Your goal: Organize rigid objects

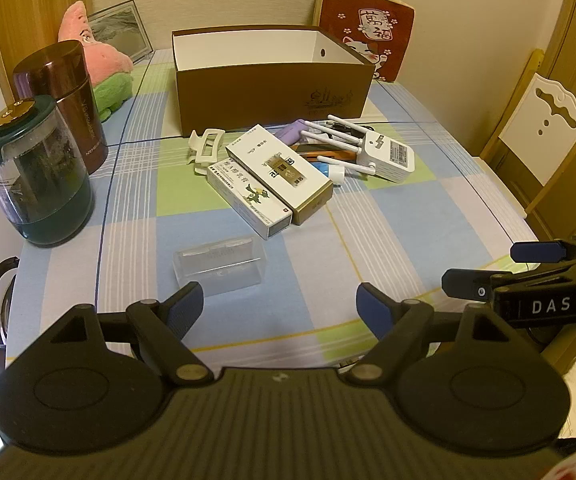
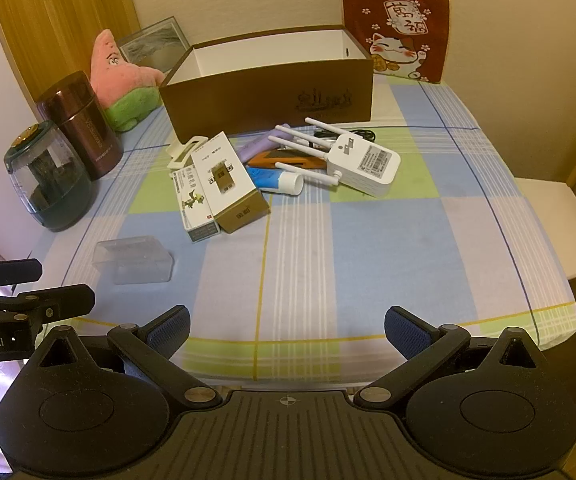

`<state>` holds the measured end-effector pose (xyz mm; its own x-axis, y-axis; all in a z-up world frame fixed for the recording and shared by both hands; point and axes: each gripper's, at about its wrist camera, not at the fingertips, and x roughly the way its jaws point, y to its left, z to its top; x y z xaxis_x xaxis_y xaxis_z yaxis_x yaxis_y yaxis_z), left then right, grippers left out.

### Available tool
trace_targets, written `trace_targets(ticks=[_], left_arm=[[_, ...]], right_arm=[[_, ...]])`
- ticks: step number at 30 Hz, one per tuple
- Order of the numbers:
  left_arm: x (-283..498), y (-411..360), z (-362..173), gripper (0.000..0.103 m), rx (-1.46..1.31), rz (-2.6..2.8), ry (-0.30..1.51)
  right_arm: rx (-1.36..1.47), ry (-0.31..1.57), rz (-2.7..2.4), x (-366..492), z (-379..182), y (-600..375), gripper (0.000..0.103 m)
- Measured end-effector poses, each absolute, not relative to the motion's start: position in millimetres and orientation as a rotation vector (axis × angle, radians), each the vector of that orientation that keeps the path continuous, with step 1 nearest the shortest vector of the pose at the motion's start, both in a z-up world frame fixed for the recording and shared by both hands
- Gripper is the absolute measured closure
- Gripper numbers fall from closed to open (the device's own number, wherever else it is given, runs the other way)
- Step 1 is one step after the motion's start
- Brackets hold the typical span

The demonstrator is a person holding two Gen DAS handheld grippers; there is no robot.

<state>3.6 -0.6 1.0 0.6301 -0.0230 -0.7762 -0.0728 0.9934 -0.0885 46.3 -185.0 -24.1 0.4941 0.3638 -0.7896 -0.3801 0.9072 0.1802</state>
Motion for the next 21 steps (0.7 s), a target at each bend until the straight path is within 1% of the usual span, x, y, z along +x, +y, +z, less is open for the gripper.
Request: trace_targets(ticks=[21], left_arm=[[3.7,-1.8,1.2,0.022,-0.116,0.028,0.889]], right_arm=[[-0.015,0.962,0.447,51.0,-24.9,-185.2,0.002]])
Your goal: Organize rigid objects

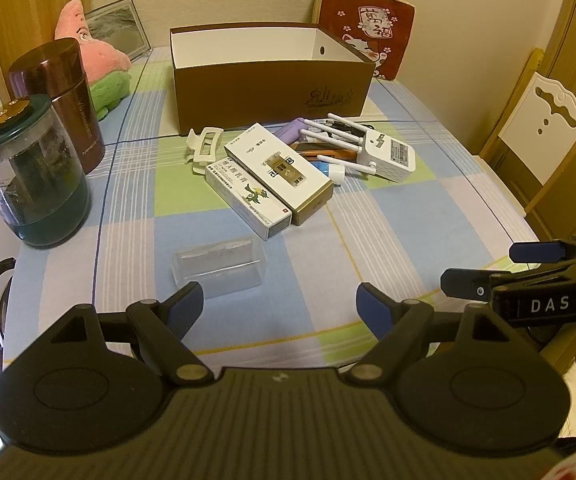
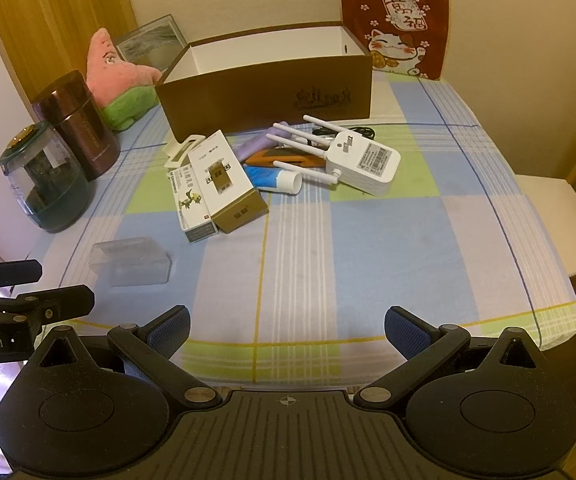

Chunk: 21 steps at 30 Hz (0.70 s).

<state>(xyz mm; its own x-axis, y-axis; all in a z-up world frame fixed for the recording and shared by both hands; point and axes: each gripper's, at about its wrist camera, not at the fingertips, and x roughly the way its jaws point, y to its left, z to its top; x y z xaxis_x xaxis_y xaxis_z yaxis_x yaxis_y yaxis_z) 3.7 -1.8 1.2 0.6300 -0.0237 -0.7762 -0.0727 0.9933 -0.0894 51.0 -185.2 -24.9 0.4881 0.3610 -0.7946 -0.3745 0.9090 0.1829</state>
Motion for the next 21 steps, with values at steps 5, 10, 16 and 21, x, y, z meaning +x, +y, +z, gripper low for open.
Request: trace_targets(ticks=[5,10,16,21], left_arm=[[4.3,-2.9,1.5,0.022,-0.117,0.028,0.891],[9.3,-2.4,-0.2,0.022,-0.117,0.032,0.893],[18.2,5.2,-5.9,0.022,-0.122,0.034,0.894],[20.5,8.1,-6.7,0.022,-0.123,0.035,0.895]], right_arm=[[-0.015,0.968,0.446,54.2,-27.7,-182.8,0.002],[-0.017,0.972,0.447,57.9,-29.3,-180.7,0.002],[-0.017,0.976,0.450,63.3,-30.9,-178.8,0.002],[-0.017,0.978,0.455,69.0,-32.6,-175.8,0.002]])
